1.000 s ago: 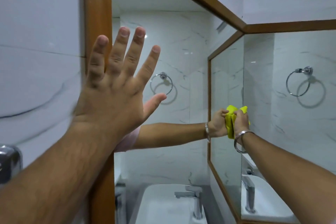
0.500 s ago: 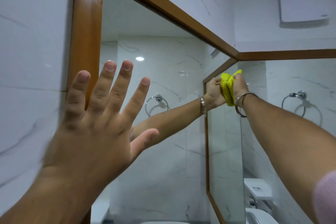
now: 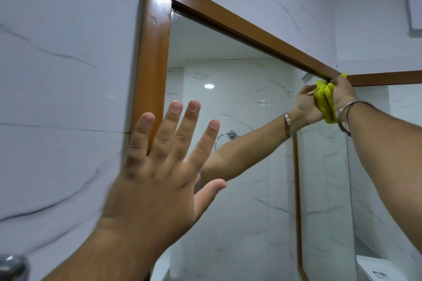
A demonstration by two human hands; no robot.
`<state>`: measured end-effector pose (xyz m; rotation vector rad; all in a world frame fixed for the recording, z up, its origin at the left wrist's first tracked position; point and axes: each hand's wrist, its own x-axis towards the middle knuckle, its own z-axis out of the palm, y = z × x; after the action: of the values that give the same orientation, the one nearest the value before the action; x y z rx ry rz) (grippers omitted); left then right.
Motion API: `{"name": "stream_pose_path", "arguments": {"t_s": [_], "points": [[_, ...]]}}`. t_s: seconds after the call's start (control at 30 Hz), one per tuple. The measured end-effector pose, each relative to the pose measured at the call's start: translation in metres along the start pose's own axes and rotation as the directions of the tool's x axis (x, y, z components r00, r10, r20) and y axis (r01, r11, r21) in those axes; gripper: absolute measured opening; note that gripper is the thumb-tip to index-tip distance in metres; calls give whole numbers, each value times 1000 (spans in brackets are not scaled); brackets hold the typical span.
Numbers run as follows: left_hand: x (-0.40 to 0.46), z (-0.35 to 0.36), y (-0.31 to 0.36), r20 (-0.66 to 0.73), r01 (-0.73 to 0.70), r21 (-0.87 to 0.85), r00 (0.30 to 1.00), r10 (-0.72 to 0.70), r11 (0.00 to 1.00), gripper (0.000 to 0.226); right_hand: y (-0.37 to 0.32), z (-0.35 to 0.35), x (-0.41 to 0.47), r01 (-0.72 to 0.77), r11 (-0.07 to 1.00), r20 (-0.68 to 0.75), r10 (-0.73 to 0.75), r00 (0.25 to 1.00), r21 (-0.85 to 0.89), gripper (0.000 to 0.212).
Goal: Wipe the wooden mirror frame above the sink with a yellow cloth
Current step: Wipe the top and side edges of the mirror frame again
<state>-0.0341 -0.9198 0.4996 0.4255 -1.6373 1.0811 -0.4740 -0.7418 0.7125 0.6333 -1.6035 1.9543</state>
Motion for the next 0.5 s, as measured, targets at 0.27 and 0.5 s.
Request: {"name": "stream_pose_path", "arguments": {"t_s": [0.27, 0.5], "points": [[27, -18, -47, 26, 26, 41, 999, -27, 999, 94, -3, 4, -51, 41, 963, 155, -84, 984, 266, 47], [34, -32, -112, 174, -167, 57, 973, 155, 984, 101, -89, 56, -205, 485, 859, 295, -513, 806, 167, 58]]}}
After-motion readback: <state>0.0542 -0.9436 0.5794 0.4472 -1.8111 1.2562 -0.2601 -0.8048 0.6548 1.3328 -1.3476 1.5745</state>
